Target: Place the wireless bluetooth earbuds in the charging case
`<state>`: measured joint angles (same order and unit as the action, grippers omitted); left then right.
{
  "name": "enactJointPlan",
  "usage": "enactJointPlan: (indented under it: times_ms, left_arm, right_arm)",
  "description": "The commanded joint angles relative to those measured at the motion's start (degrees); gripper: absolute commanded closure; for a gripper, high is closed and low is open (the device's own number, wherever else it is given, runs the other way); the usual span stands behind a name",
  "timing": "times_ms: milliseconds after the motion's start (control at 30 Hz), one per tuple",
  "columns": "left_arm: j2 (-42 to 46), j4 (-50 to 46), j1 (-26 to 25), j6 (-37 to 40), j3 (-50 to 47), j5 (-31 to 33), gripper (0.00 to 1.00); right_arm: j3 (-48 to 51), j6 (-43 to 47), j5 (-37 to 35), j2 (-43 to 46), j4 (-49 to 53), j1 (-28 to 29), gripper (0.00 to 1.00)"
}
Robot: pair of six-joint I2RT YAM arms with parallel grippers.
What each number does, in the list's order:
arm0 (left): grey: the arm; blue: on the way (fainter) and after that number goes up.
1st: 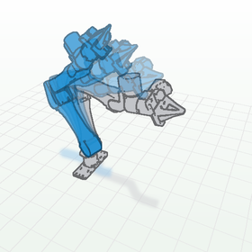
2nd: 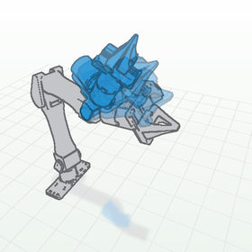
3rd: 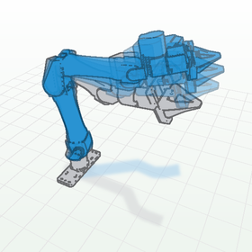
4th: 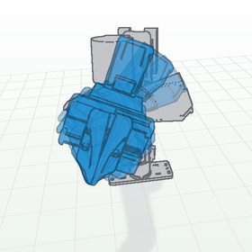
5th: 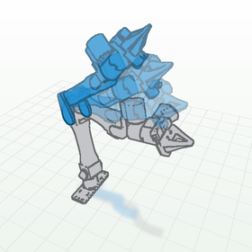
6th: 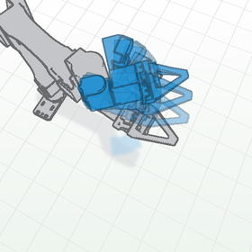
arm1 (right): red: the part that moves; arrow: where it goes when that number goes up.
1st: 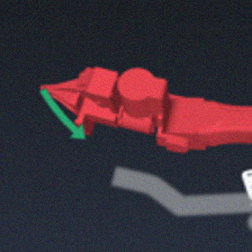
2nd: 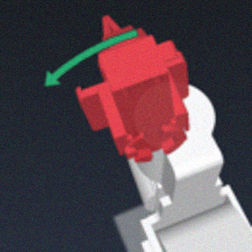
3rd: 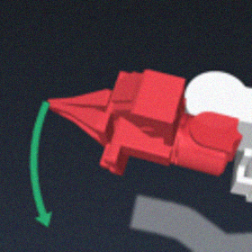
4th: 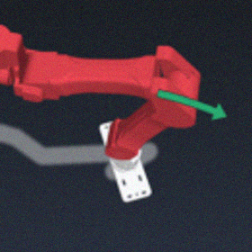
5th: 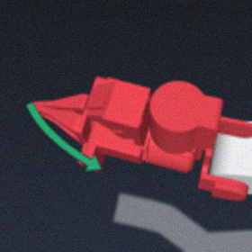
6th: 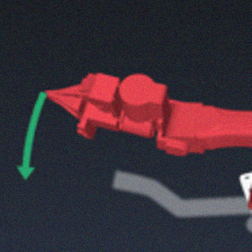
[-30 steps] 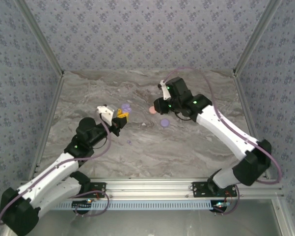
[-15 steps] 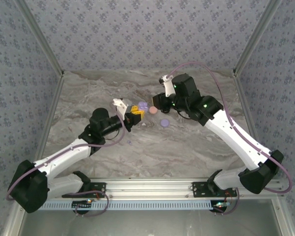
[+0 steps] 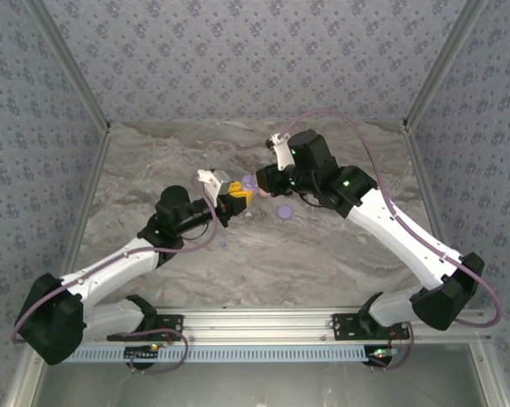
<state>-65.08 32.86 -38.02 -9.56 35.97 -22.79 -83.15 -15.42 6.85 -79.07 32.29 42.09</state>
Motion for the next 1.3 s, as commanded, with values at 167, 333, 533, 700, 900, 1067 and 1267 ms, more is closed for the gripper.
enactJointPlan:
  times_ms: [167, 333, 533, 700, 900, 1067, 1267]
  left_arm:
    - [-0.7, 2.5, -0.4, -0.6, 2.5, -1.0, 1.0]
    - [-0.7, 2.6, -0.5, -0.7, 2.4, -0.8, 1.0]
    - [-0.7, 2.5, -0.5, -0.7, 2.4, -0.6, 1.0]
    - [-0.7, 2.4, -0.5, -0.7, 2.4, -0.5, 1.0]
    - [-0.6, 2.4, -0.5, -0.9, 2.5, -0.4, 1.0]
    - [-0.6, 2.2, -0.5, -0.8, 2.4, 0.5, 1.0]
    - [-0.6, 2.6, -0.5, -1.1, 2.2, 1.2, 1.0]
  right_arm:
    - [-0.9, -0.4, -0.5, -1.4, -1.6, 1.1, 0.76]
    - [-0.8, -0.2, -1.3, -1.8, -1.2, 1.5, 0.76]
    - [-0.5, 0.1, -2.2, -1.9, -0.6, 1.7, 0.76]
    - [-0.2, 0.2, -3.6, -2.1, -0.2, 1.9, 0.76]
    - [-0.1, 0.1, -3.3, -2.0, -0.3, 1.9, 0.76]
    - [-0.1, -0.4, -1.2, -2.0, -0.4, 1.9, 0.76]
    - [-0.3, -1.3, 2.1, -2.0, 0.2, 1.3, 0.72]
